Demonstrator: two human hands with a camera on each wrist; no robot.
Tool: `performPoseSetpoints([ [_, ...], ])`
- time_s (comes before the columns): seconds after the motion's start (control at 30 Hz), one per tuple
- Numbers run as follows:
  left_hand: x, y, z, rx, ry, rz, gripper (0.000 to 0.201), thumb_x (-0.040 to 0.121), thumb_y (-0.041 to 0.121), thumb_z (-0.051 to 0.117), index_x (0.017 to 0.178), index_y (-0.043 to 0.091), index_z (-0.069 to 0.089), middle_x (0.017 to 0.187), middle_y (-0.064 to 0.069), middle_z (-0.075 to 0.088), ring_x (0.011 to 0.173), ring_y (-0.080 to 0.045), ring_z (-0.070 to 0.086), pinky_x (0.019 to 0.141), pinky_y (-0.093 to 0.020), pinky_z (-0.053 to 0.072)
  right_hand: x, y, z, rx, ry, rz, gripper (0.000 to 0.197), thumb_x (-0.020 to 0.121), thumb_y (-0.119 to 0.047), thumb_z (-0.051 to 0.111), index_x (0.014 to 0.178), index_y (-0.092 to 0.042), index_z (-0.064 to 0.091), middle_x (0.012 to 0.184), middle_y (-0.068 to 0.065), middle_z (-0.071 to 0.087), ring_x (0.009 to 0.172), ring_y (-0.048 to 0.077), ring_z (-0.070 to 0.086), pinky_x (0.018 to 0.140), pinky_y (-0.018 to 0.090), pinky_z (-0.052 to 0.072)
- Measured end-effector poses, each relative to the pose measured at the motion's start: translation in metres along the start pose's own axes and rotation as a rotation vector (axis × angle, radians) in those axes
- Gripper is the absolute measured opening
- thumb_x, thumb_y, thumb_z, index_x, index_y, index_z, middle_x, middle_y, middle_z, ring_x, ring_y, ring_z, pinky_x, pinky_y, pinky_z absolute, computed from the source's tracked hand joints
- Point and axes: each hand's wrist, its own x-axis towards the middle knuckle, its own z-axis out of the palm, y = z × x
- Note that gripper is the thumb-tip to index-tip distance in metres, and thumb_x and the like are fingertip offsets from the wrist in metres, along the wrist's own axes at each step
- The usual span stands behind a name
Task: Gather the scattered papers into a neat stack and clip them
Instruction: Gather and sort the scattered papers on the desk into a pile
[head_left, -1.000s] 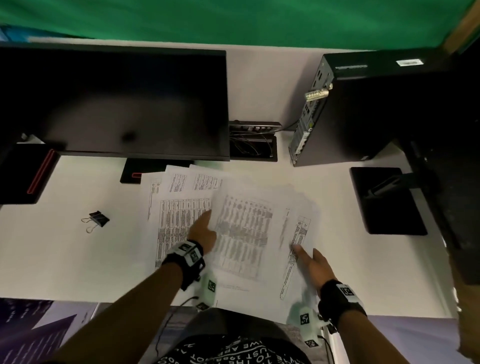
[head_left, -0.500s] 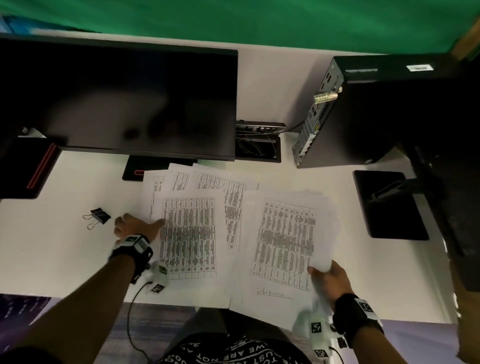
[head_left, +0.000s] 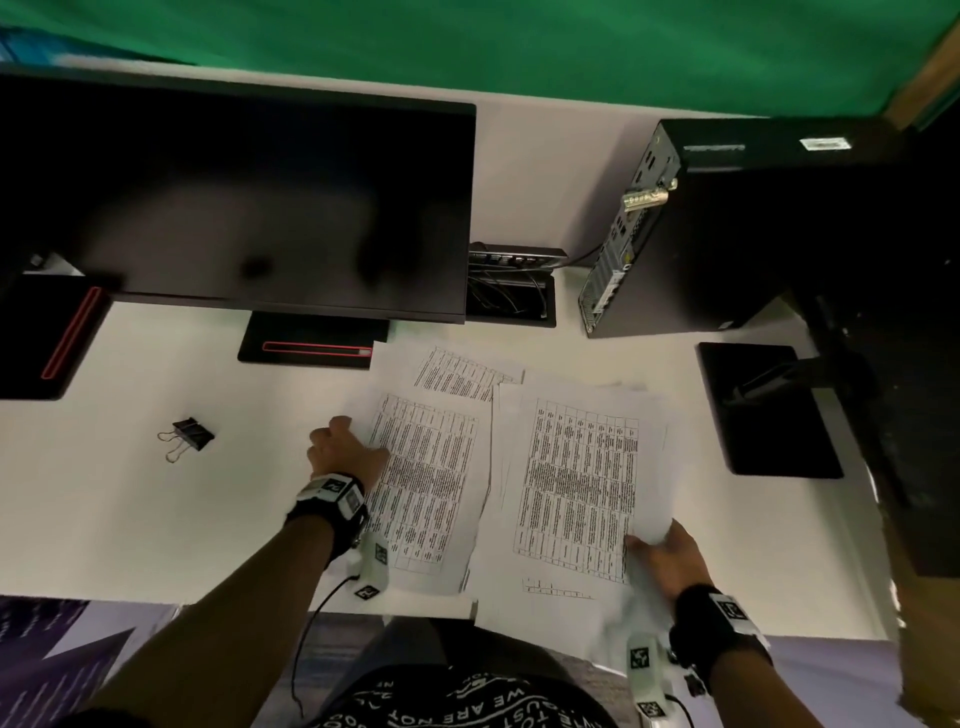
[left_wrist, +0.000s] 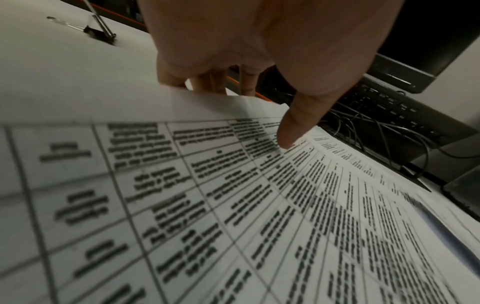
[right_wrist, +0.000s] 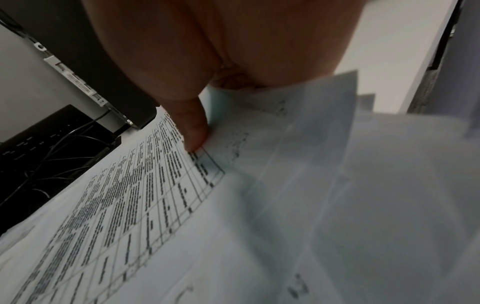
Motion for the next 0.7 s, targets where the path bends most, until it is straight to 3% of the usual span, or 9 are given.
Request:
performPoseSetpoints([
  [0.17, 0.000, 0.005, 0.003, 0.018, -0.051, -0.077, 0.085, 0.071, 0.030, 0.077, 0.140, 0.013, 0.031, 0.139, -0.015, 0.040, 0.126, -0.036, 0.041, 0.105, -0.050, 0.037, 0.014, 0.017, -0.003, -0.024, -0.008, -0.003, 0.045, 0.073, -0.033, 0.076, 0.117, -0.031, 0.066, 0.108, -0.009, 0.076, 0.101, 0.015, 0.073, 0.097, 0.048, 0.055],
  [0.3, -0.008, 0.013, 0.006, 0.137, -0.050, -0.162, 0.075, 0.072, 0.036, 0.073, 0.132, 0.014, 0.035, 0.133, -0.016, 0.035, 0.123, -0.035, 0.035, 0.100, -0.051, 0.039, 0.018, 0.022, -0.003, -0.027, -0.013, 0.017, 0.047, 0.073, -0.036, 0.077, 0.118, -0.032, 0.064, 0.108, -0.011, 0.076, 0.099, 0.014, 0.073, 0.096, 0.047, 0.055],
  [0.4, -0.013, 0.020, 0.008, 0.137, -0.043, -0.180, 0.067, 0.073, 0.027, 0.070, 0.129, 0.017, 0.035, 0.128, -0.016, 0.030, 0.118, -0.036, 0.034, 0.093, -0.050, 0.042, 0.010, 0.011, -0.002, -0.020, 0.009, 0.012, 0.048, 0.071, -0.038, 0.076, 0.117, -0.030, 0.064, 0.105, -0.010, 0.077, 0.097, 0.016, 0.074, 0.095, 0.047, 0.056],
  [0.5, -0.015, 0.019, 0.010, -0.003, -0.062, -0.191, 0.066, 0.075, 0.018, 0.069, 0.129, 0.016, 0.031, 0.127, -0.017, 0.031, 0.110, -0.040, 0.047, 0.088, -0.049, 0.049, 0.010, 0.009, -0.002, -0.028, 0.029, 0.017, 0.048, 0.069, -0.040, 0.076, 0.114, -0.028, 0.065, 0.103, -0.009, 0.077, 0.095, 0.017, 0.074, 0.094, 0.048, 0.057],
  [0.63, -0.016, 0.007, 0.003, -0.241, -0.076, -0.181, 0.058, 0.082, 0.017, 0.063, 0.130, 0.017, 0.030, 0.121, -0.015, 0.054, 0.086, -0.031, 0.058, 0.069, -0.036, 0.050, 0.002, 0.000, 0.001, -0.016, 0.036, 0.023, 0.042, 0.072, -0.038, 0.075, 0.112, -0.028, 0.066, 0.096, -0.005, 0.078, 0.088, 0.024, 0.075, 0.085, 0.051, 0.060],
  [0.7, -0.013, 0.001, -0.009, -0.248, -0.103, -0.162, 0.055, 0.081, 0.020, 0.066, 0.130, 0.012, 0.042, 0.119, -0.012, 0.060, 0.087, -0.028, 0.058, 0.074, -0.032, 0.049, -0.006, -0.009, 0.001, 0.005, 0.044, 0.024, 0.035, 0.076, -0.028, 0.073, 0.110, -0.022, 0.067, 0.088, -0.005, 0.077, 0.078, 0.022, 0.073, 0.079, 0.044, 0.060],
])
